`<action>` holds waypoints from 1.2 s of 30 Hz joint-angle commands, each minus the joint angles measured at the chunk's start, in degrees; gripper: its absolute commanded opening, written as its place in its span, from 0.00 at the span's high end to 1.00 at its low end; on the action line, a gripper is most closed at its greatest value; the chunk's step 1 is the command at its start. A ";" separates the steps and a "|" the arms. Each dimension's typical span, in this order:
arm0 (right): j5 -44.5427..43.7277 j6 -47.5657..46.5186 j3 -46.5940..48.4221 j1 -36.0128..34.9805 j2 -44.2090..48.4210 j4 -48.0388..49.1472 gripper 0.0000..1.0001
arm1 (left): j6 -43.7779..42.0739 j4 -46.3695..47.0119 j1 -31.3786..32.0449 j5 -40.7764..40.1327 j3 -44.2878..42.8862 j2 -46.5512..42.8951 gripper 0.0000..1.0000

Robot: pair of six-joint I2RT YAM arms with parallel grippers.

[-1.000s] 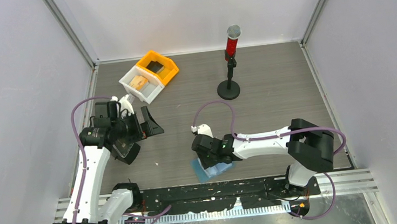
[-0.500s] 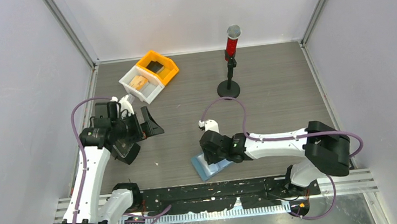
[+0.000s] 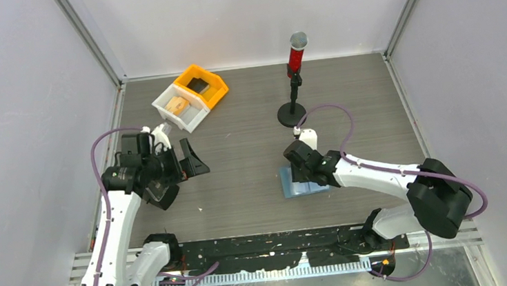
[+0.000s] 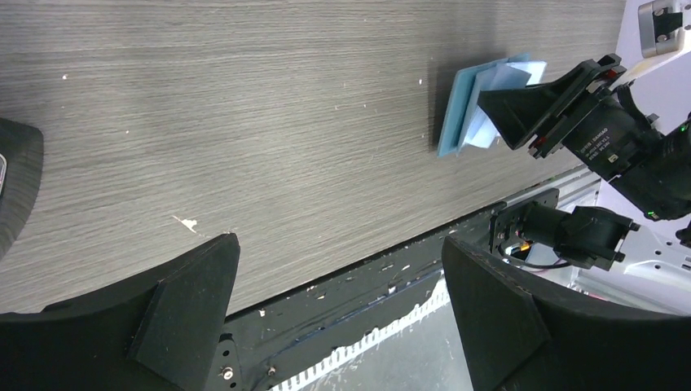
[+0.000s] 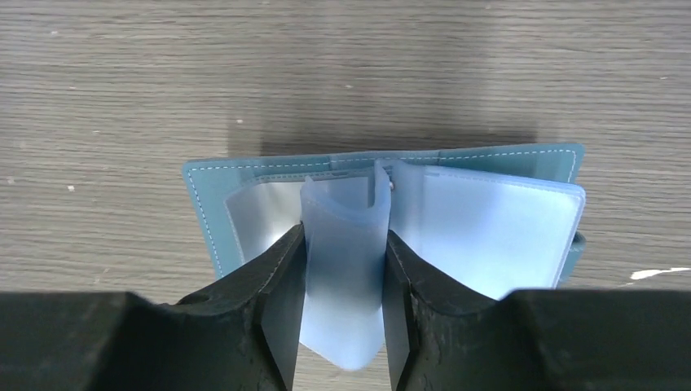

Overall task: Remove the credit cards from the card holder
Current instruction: Reset both arms

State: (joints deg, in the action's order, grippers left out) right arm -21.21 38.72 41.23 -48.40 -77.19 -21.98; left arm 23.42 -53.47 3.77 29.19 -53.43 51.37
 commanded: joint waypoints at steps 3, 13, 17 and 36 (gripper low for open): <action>-2.38 -2.35 1.98 1.46 1.73 -3.92 0.49 | -0.07 0.17 -0.14 1.34 -0.85 -2.62 0.01; 2.07 -8.04 9.64 1.12 12.94 -10.25 0.02 | -1.85 -4.09 -0.16 5.23 -6.94 -6.33 0.01; 1.28 -10.93 14.79 1.07 17.74 -13.57 0.04 | -2.47 -3.66 -0.09 5.55 -10.53 -7.99 0.01; 1.68 -9.86 15.42 1.16 38.59 -8.01 0.05 | 2.74 9.77 -0.16 7.01 -6.21 -19.58 0.01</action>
State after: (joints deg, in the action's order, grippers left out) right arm -19.79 28.64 58.26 -47.13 -40.34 -33.54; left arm 25.39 -47.44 3.77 34.83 -61.01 32.88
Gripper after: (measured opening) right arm 0.955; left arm 0.993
